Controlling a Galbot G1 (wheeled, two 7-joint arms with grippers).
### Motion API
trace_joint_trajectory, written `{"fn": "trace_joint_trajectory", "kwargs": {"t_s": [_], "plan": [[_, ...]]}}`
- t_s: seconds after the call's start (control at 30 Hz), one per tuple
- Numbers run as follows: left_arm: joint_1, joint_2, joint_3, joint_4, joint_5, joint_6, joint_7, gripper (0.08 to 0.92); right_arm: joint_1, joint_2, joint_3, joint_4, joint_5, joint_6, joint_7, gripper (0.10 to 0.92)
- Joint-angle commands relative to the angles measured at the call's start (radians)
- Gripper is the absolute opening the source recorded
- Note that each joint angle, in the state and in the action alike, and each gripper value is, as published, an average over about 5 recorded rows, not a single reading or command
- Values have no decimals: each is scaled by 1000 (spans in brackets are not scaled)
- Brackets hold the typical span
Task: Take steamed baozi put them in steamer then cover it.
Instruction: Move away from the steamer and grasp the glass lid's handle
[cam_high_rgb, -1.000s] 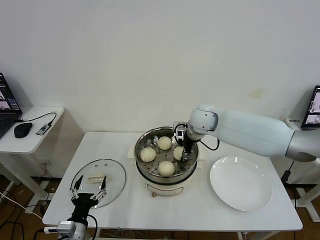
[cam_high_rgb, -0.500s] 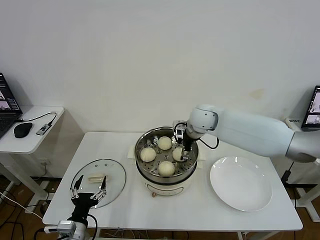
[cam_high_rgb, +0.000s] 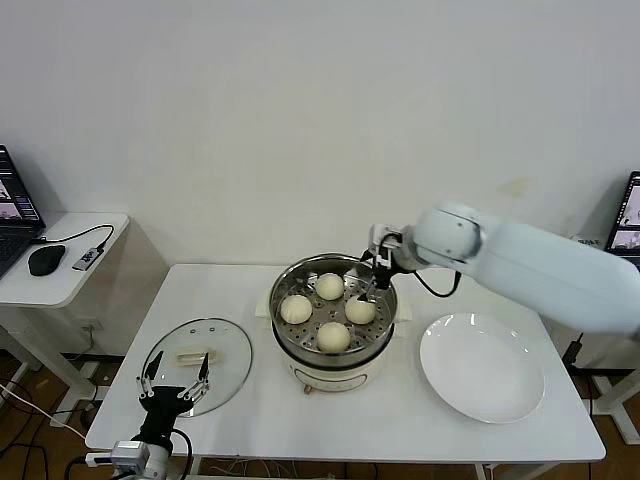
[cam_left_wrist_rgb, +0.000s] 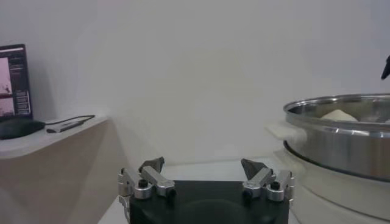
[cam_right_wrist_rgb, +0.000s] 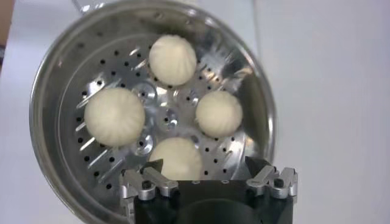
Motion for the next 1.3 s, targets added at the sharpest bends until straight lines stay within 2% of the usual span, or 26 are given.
{"fn": "trace_joint_trajectory", "kwargs": {"t_s": [0.03, 0.2, 0.37, 0.57, 0.73, 0.87, 1.0, 1.1, 1.3], "plan": [[0, 0, -1, 5, 2, -1, 0, 823, -658, -193, 548, 180, -4, 374, 455, 823], [3, -6, 0, 0, 8, 1, -3, 823, -1032, -92, 960, 175, -162, 525, 470, 823], [14, -8, 2, -10, 60, 13, -16, 823, -1333, 68, 1277, 180, -298, 638, 420, 823], [23, 9, -3, -10, 315, 60, -73, 823, -1565, 271, 1550, 229, -406, 715, 364, 823], [48, 65, -54, 56, 660, 28, -80, 823, -1698, 442, 1749, 304, -426, 739, 344, 823], [101, 116, -106, 97, 924, -24, -64, 823, -1766, 523, 1854, 340, -414, 735, 341, 823], [127, 138, -142, 143, 1144, -63, -82, 823, -1824, 584, 1935, 343, -402, 709, 351, 823], [98, 147, -145, 188, 1258, -78, -97, 823, -1857, 616, 1987, 327, -398, 689, 349, 823], [-38, 173, -99, 330, 1323, -93, -106, 823, -1888, 634, 2058, 282, -401, 682, 351, 823]]}}
